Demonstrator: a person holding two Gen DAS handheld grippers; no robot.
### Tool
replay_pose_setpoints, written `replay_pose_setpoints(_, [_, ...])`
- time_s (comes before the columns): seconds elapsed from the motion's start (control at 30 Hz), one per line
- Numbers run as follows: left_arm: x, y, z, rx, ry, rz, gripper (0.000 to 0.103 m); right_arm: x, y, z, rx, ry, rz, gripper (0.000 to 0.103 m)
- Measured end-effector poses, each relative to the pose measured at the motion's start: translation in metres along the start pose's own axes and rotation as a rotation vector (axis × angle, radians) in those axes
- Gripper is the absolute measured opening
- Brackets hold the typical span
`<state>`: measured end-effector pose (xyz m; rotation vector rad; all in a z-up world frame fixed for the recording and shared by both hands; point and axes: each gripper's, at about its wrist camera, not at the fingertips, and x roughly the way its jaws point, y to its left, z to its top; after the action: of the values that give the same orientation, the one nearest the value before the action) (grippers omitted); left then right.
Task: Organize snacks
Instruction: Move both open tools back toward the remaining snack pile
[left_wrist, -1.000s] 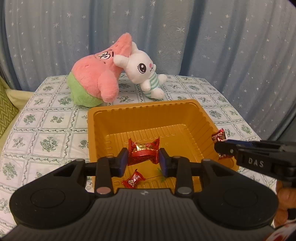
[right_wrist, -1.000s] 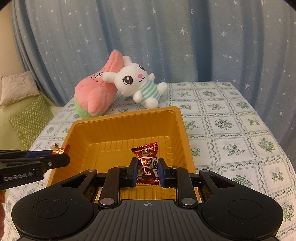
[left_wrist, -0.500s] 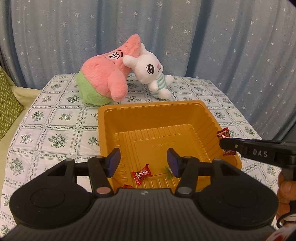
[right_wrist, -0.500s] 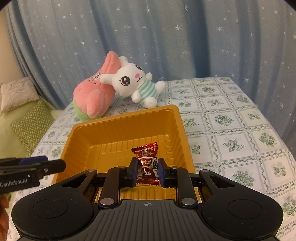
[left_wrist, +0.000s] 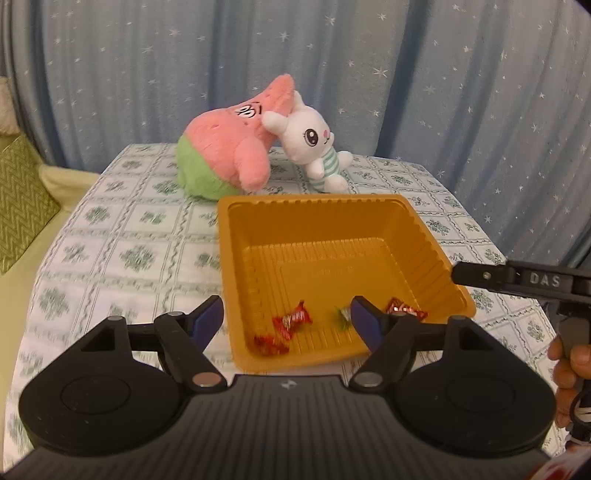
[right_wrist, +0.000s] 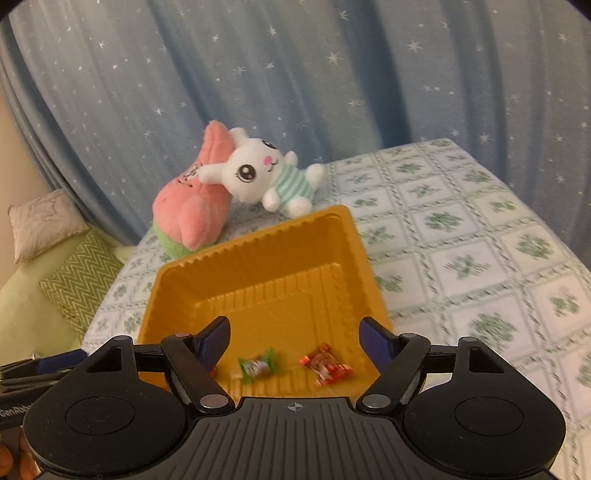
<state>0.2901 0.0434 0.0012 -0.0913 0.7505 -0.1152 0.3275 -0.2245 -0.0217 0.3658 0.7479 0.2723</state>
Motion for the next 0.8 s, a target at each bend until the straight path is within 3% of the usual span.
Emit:
replay_pose_setpoints(0.37, [-0.062, -0.005, -0.049, -0.082, -0.028, -0.001, 0.079, -0.079, -0.011, -0.058, 0.003, 0.003, -0.049, 0.077])
replay_pose_setpoints(0.8, [-0.128, -0.013, -0.104, -0.119, -0.053, 0.023, 0.083, -0.148, 0.012, -0.128, -0.079, -0.023, -0.064, 0.077])
